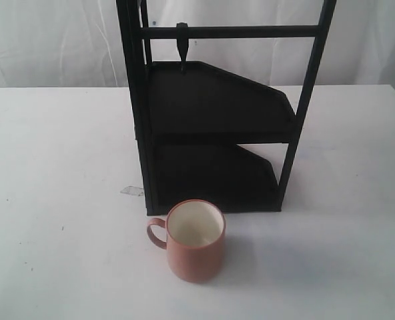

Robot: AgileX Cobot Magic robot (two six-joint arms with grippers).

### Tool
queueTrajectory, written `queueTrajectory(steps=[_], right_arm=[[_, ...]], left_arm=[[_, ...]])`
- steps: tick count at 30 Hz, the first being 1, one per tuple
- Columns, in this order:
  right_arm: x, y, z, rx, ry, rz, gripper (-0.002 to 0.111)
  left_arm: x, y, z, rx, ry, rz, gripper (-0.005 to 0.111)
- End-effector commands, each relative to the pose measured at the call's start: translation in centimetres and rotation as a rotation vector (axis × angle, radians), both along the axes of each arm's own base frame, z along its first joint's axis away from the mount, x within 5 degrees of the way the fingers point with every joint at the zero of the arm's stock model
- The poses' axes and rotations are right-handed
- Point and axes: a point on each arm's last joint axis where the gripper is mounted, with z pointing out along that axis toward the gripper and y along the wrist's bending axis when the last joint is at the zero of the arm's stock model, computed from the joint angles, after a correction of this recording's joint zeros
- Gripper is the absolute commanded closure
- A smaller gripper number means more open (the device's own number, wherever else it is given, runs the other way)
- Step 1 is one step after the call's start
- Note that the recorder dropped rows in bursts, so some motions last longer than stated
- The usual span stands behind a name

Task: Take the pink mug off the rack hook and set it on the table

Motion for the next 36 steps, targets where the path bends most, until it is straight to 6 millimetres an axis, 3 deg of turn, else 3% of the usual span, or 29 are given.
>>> queueTrajectory(steps=[1, 5, 8, 12, 13, 15, 21, 25, 36], right_arm=[[1.2, -1.0, -2.8, 0.005, -0.127, -0.099, 0.108], [2.4, -1.2, -6.9, 0.142, -0.166, -0.062, 0.108], [3.2, -1.2, -10.8, 0.248, -0.059, -0.035, 0.108], [3.6, -1.0, -16.1, 0.260, 0.077, -0.015, 0.108], [3.6, -0.9, -16.1, 0.264, 0.079, 0.001, 0.108], [3.7, -0.8, -17.6, 0.240, 0.254, 0.004, 0.108], [3.6, -0.4, -18.0, 0.180, 0.303, 0.073, 0.108], [3.4, -0.6, -19.5, 0.179, 0.468, 0.038, 0.108], [3.4, -0.7, -19.6, 0.150, 0.475, 0.028, 0.108]], left_arm=[[0.0, 0.0, -0.1, -0.008, 0.001, 0.005, 0.107], [0.0, 0.0, -0.1, -0.008, 0.001, 0.005, 0.107], [0.0, 0.0, -0.1, -0.008, 0.001, 0.005, 0.107], [0.0, 0.0, -0.1, -0.008, 0.001, 0.005, 0.107], [0.0, 0.0, -0.1, -0.008, 0.001, 0.005, 0.107], [0.0, 0.0, -0.1, -0.008, 0.001, 0.005, 0.107], [0.0, 0.0, -0.1, -0.008, 0.001, 0.005, 0.107], [0.0, 0.0, -0.1, -0.008, 0.001, 0.005, 0.107], [0.0, 0.0, -0.1, -0.008, 0.001, 0.005, 0.107]])
